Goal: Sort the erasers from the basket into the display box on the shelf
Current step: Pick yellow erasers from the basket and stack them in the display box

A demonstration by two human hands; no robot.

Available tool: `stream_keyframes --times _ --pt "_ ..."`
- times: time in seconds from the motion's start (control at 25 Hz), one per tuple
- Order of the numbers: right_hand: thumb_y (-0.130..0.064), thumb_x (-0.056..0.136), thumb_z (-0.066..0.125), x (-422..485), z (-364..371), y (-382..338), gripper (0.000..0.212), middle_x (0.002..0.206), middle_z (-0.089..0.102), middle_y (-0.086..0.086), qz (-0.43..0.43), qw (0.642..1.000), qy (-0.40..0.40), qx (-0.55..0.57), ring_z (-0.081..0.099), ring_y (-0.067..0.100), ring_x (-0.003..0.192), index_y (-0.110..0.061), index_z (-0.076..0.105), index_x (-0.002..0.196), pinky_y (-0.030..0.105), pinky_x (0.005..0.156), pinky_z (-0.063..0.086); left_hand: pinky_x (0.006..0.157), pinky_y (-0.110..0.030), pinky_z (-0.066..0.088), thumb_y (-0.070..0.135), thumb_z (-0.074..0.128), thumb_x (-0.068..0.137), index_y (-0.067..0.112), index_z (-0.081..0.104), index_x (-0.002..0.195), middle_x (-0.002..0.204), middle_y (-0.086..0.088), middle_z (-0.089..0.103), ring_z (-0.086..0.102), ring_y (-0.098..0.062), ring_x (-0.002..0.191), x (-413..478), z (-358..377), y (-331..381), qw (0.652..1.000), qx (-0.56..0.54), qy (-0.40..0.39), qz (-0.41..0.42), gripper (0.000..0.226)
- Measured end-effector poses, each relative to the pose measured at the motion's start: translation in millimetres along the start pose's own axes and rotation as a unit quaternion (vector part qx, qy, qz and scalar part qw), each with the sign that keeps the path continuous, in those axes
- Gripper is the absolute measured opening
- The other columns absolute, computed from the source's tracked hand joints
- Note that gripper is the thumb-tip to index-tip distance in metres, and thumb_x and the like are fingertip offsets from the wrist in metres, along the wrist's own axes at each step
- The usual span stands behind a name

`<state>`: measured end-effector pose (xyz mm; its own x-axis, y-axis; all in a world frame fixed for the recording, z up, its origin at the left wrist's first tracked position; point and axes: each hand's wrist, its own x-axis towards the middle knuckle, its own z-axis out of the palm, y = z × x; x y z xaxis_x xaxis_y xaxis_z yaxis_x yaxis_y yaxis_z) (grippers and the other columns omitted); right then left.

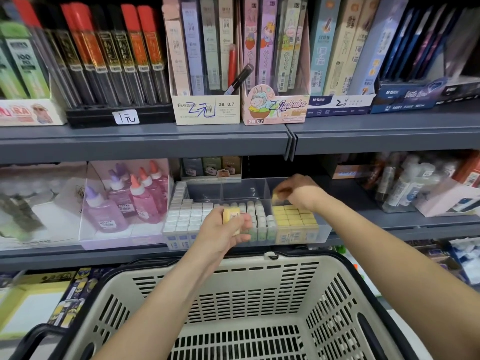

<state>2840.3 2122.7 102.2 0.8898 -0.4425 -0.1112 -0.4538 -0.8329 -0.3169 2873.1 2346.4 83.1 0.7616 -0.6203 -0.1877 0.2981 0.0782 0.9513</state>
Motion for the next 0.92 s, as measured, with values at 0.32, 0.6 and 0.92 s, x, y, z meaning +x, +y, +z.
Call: stream_keyframes --times 0.32,0.6,0.92 --pt "-0.031 0.096 0.046 -13.9 1.7 -6.7 0.028 0.121 0.064 -0.001 -0.061 0.998 0.025 0.024 0.057 0.015 0.107 -0.022 0.065 0.114 0.026 0.09 0.043 0.064 -0.024 0.056 -0.002 0.042 0.093 0.002 0.06 0.099 0.083 -0.012 0.068 0.069 -0.017 0.076 0.8 6.2 4.1 0.997 -0.069 -0.032 -0.029 0.019" --pt "-0.014 0.087 0.063 -71.4 -4.9 -36.9 0.012 0.084 0.066 -0.009 -0.202 0.956 -0.007 0.215 0.061 0.004 0.076 -0.018 0.068 0.097 0.015 0.074 0.049 0.062 -0.023 0.055 0.004 0.052 0.091 0.008 0.05 0.11 0.089 -0.01 0.07 0.069 -0.014 0.079 1.3 28.3 -1.3 0.998 0.002 -0.057 -0.033 0.02" --pt "-0.013 0.092 0.055 -31.1 -28.2 7.2 0.008 0.095 0.066 0.005 -0.018 0.967 0.125 0.22 0.064 0.013 0.075 -0.019 0.06 0.094 0.016 0.069 0.051 0.078 -0.009 0.044 0.015 0.056 0.088 0.035 0.053 0.097 0.104 0.016 0.059 0.052 0.01 0.087 -5.7 -9.5 -10.2 0.915 0.314 0.109 0.227 0.021"
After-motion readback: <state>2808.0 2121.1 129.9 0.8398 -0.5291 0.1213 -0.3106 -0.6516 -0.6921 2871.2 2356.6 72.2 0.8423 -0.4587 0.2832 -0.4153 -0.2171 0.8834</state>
